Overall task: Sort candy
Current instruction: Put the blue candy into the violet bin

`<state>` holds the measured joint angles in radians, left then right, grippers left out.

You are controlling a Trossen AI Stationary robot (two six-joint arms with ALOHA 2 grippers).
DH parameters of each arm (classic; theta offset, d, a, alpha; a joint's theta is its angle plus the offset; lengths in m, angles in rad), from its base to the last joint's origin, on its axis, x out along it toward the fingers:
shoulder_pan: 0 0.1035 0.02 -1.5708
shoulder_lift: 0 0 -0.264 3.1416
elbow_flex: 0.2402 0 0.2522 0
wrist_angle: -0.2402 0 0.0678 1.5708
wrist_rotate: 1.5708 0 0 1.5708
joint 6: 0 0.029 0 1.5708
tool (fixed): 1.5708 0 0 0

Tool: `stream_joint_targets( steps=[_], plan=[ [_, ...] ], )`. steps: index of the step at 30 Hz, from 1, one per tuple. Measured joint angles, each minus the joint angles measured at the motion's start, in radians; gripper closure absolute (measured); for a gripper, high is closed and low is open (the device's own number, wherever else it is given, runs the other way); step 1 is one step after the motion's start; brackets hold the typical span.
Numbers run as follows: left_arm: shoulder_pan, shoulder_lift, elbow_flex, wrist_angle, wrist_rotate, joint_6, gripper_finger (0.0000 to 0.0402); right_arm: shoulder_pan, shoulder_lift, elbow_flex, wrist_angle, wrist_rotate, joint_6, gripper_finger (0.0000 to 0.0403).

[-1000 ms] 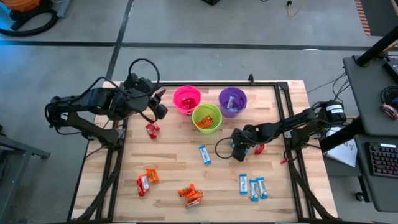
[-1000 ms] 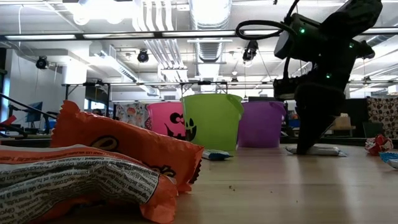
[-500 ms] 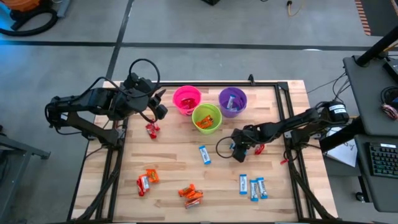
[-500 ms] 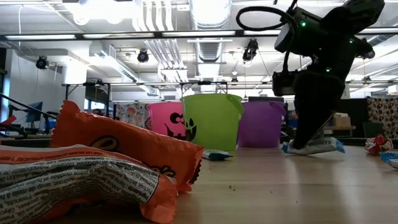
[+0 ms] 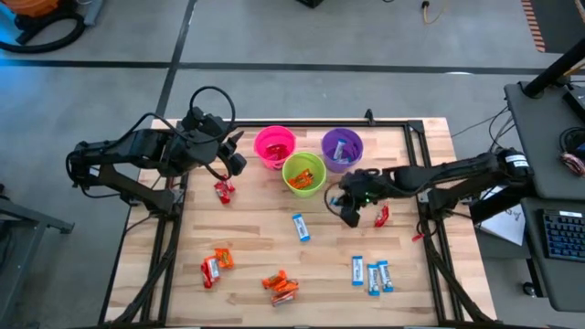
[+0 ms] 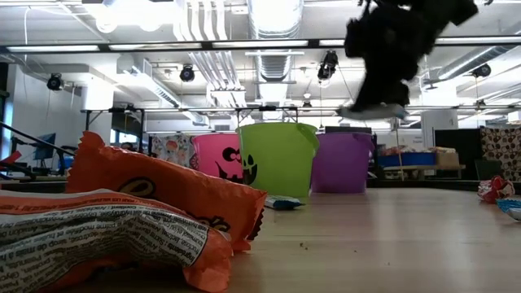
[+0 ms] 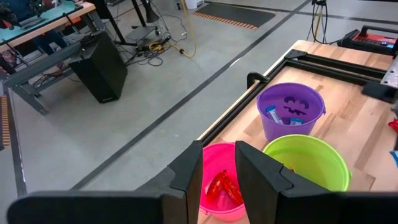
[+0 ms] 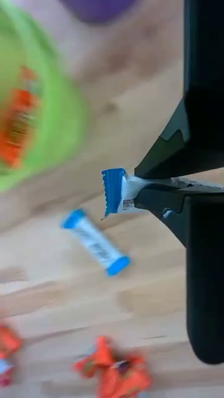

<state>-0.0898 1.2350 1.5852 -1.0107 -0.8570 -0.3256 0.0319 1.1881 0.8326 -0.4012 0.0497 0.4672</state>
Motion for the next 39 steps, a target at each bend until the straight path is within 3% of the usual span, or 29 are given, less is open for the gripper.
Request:
stream_joint_targets(
  steps=[11, 20, 27, 39],
  plan=[
    [0.0, 0.002, 0.0, 0.0, 0.001, 0.001, 0.0323, -0.157, 0.085, 0.311, -0.01, 0.064, -0.257, 0.0381],
    [0.0, 0.001, 0.0, 0.0, 0.002, 0.008, 0.0323, -0.325, 0.25, 0.506, -0.263, 0.279, -0.256, 0.0381],
    [0.0, 0.001, 0.0, -0.001, 0.002, 0.008, 0.0323, -0.425, 0.383, 0.545, -0.456, 0.294, -0.166, 0.0381],
    [0.0, 0.001, 0.0, -0.001, 0.002, 0.007, 0.0323, -0.432, 0.45, 0.544, -0.46, 0.319, -0.182, 0.0378]
  ],
)
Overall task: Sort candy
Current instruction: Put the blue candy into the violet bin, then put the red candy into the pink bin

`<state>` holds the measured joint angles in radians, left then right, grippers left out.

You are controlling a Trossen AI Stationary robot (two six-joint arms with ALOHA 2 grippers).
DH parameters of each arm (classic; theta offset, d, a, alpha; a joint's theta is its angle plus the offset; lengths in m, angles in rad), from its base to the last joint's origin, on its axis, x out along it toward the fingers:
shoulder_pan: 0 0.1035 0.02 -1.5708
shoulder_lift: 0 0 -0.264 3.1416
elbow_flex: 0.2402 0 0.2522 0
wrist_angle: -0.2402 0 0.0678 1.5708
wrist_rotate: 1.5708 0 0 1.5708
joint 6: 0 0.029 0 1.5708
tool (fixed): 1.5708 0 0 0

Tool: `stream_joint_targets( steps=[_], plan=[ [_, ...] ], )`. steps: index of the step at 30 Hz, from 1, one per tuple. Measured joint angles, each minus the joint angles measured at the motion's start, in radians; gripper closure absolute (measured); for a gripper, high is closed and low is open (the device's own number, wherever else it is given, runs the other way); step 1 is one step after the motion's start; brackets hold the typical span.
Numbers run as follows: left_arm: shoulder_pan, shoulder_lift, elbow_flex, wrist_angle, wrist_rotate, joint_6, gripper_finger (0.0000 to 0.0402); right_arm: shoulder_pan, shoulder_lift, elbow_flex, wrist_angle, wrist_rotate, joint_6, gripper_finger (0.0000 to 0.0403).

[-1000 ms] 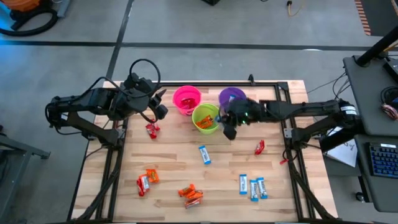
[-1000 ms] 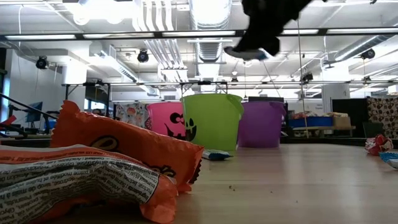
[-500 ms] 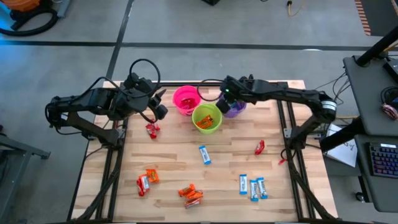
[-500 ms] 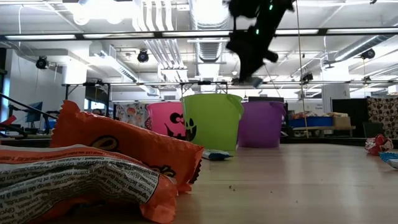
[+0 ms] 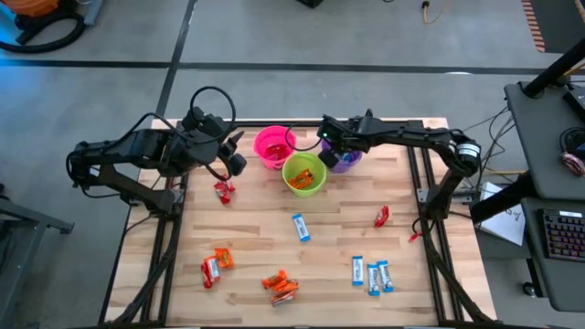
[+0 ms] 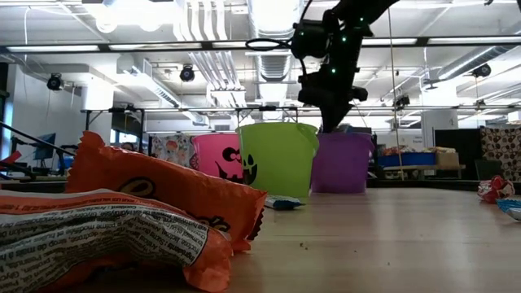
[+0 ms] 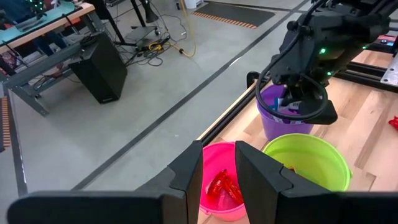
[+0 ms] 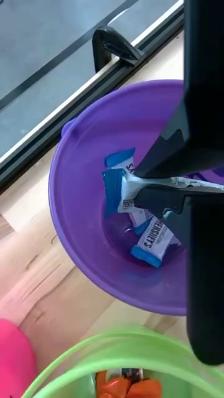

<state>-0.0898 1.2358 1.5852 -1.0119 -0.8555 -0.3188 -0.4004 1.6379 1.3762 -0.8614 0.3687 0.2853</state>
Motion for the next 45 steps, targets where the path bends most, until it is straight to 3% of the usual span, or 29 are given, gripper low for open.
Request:
stream_joint_targets(
  steps=[13, 21, 30, 34, 39, 45],
  plan=[
    [0.0, 0.005, 0.0, 0.0, 0.01, -0.062, 0.0323, 0.0, -0.012, 0.0, -0.002, -0.009, 0.002, 0.0308],
    [0.0, 0.02, 0.0, -0.107, 0.071, -0.344, 0.0323, 0.0, -0.092, 0.012, -0.037, -0.013, -0.025, 0.0295],
    [0.0, 0.116, 0.0, -0.341, 0.249, -0.681, 0.0323, 0.0, -0.237, 0.024, -0.047, -0.129, 0.013, 0.0293],
    [0.0, 0.172, 0.0, -0.413, 0.361, -0.756, 0.0323, 0.001, -0.294, 0.024, -0.048, -0.197, 0.019, 0.0296],
    [0.0, 0.221, -0.028, -0.418, 0.457, -0.767, 0.0324, 0.007, -0.352, 0.024, -0.048, -0.298, 0.032, 0.0294],
    [0.0, 0.188, -0.179, -0.351, 0.486, -0.838, 0.0325, 0.03, -0.399, 0.024, -0.05, -0.299, 0.048, 0.0299]
  ],
)
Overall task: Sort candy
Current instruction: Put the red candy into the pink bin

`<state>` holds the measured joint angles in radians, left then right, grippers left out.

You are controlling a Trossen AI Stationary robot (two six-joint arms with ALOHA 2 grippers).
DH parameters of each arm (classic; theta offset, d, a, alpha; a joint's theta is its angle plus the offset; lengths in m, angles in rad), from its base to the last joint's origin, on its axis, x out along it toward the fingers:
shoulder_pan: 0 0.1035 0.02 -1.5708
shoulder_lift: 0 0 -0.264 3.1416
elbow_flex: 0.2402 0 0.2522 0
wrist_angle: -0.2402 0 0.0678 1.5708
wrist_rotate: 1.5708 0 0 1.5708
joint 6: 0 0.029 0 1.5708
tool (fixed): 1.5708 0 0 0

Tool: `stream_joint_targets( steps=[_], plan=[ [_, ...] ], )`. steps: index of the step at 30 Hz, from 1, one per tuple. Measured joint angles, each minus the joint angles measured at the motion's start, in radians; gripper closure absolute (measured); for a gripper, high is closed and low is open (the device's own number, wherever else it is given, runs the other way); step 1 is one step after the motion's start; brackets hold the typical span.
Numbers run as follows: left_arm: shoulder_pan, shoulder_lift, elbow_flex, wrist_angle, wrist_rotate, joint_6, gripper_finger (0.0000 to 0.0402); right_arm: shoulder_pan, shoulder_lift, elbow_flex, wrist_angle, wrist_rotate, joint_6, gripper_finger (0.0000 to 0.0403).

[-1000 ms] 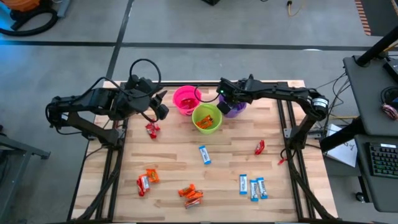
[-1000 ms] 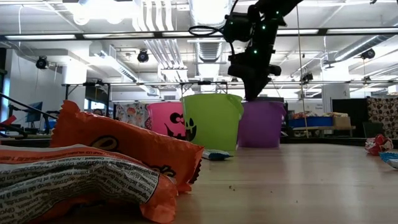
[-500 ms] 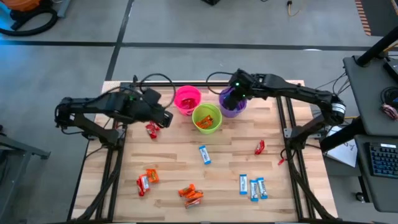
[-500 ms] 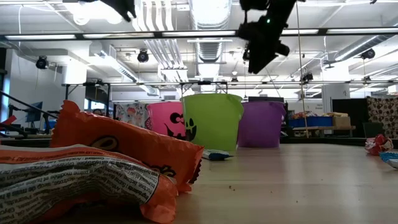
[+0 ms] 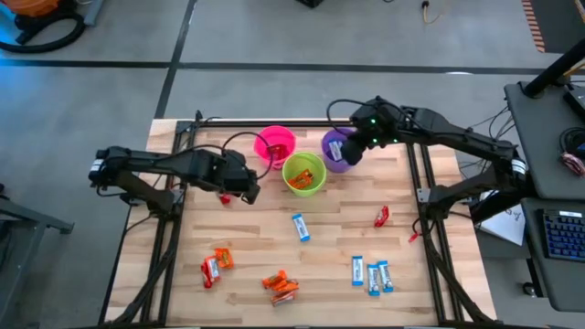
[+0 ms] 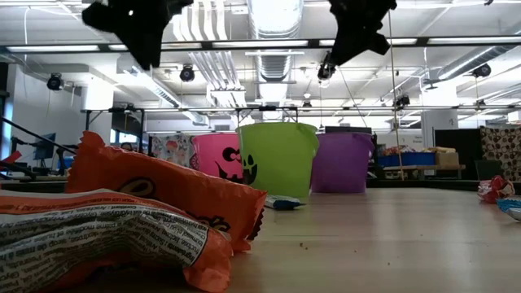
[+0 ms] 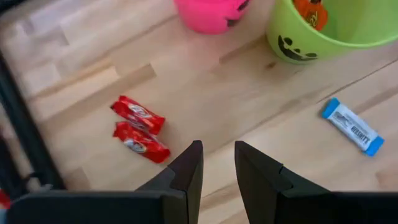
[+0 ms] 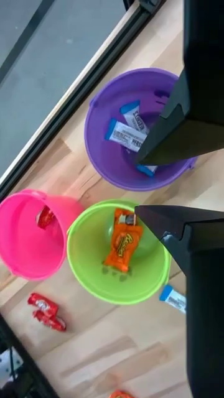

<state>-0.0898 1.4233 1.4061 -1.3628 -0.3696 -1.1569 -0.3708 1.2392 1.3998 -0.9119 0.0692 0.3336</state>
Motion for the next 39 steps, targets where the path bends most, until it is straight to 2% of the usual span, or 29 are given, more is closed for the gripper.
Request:
stream_joint_targets(
  steps=[5, 9, 14, 20, 25, 32, 39],
  plan=[
    [0.04, -0.1, -0.215, 0.219, 0.07, -0.028, 0.0325, 0.011, -0.01, 0.0, -0.001, 0.0, 0.009, 0.03],
    [0.095, -0.15, -0.374, 0.303, 0.093, -0.106, 0.0326, 0.011, -0.006, 0.0, -0.008, 0.0, 0.009, 0.03],
    [0.161, -0.162, -0.53, 0.36, 0.137, -0.137, 0.0326, 0.011, 0.01, 0.0, -0.019, 0.001, 0.008, 0.03],
    [0.184, -0.162, -0.705, 0.573, 0.235, -0.151, 0.0326, 0.011, 0.029, -0.001, -0.024, 0.001, 0.007, 0.03],
    [0.184, -0.162, -0.763, 0.589, 0.233, -0.235, 0.0326, 0.011, 0.034, -0.002, -0.027, 0.001, 0.008, 0.03],
    [0.185, -0.156, -0.766, 0.577, 0.176, -0.251, 0.0325, 0.011, 0.034, -0.003, -0.026, 0.001, 0.008, 0.03],
    [0.185, -0.156, -0.762, 0.562, 0.17, -0.266, 0.031, 0.011, 0.034, -0.003, -0.026, 0.001, 0.008, 0.03]
  ],
)
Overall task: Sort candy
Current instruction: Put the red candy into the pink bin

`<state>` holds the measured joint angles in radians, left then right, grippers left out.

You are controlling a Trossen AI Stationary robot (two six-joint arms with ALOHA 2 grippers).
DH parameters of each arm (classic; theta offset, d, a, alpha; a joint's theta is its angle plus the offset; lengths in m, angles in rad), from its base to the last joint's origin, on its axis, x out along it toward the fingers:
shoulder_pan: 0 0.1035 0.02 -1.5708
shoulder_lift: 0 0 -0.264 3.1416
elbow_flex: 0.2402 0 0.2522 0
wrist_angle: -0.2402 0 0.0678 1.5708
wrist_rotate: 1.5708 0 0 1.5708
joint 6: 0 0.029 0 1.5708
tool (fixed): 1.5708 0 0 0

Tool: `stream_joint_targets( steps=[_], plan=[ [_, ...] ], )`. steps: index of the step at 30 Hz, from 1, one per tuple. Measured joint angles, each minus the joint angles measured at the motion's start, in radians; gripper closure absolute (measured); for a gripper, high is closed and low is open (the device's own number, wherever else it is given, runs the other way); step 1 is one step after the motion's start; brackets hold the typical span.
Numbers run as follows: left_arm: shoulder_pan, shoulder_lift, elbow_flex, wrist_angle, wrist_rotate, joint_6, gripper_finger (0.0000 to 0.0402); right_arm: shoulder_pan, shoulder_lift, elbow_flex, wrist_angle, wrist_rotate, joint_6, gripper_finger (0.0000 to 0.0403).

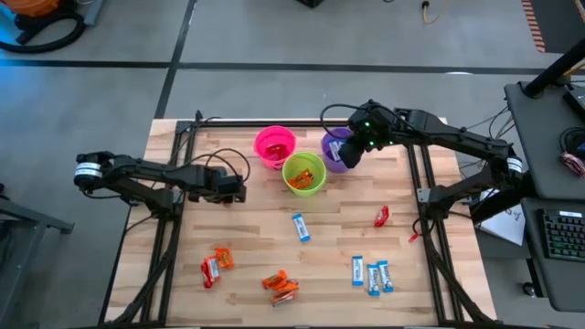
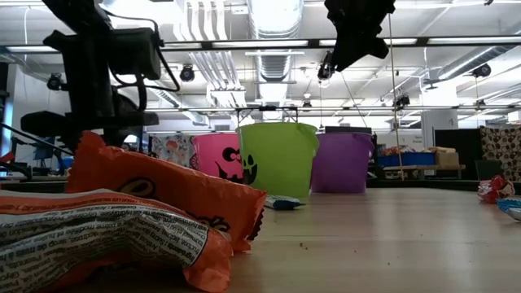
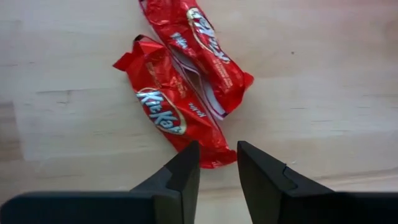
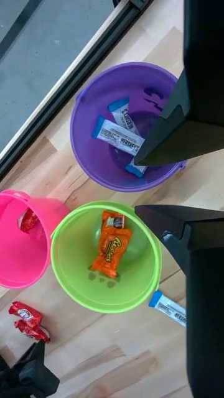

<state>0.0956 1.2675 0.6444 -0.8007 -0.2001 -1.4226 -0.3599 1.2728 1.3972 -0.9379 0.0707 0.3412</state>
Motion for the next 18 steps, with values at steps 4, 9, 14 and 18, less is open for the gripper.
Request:
stream_joint_targets(
  steps=[4, 9, 14, 18],
  plan=[
    [0.0, 0.006, 0.002, -0.026, -0.023, -0.009, 0.0282, 0.0, 0.0, 0.0, 0.0, 0.0, 0.0, 0.03],
    [0.0, 0.036, -0.014, -0.027, -0.039, -0.012, 0.0243, 0.0, 0.0, 0.0, 0.0, 0.0, 0.0, 0.03],
    [0.001, 0.093, -0.019, -0.01, -0.039, -0.004, 0.0229, 0.0, 0.0, 0.0, 0.0, 0.0, 0.007, 0.03],
    [0.0, 0.142, -0.019, 0.032, -0.041, -0.001, 0.0234, 0.0, 0.0, 0.0, 0.001, 0.0, 0.011, 0.03]
  ],
)
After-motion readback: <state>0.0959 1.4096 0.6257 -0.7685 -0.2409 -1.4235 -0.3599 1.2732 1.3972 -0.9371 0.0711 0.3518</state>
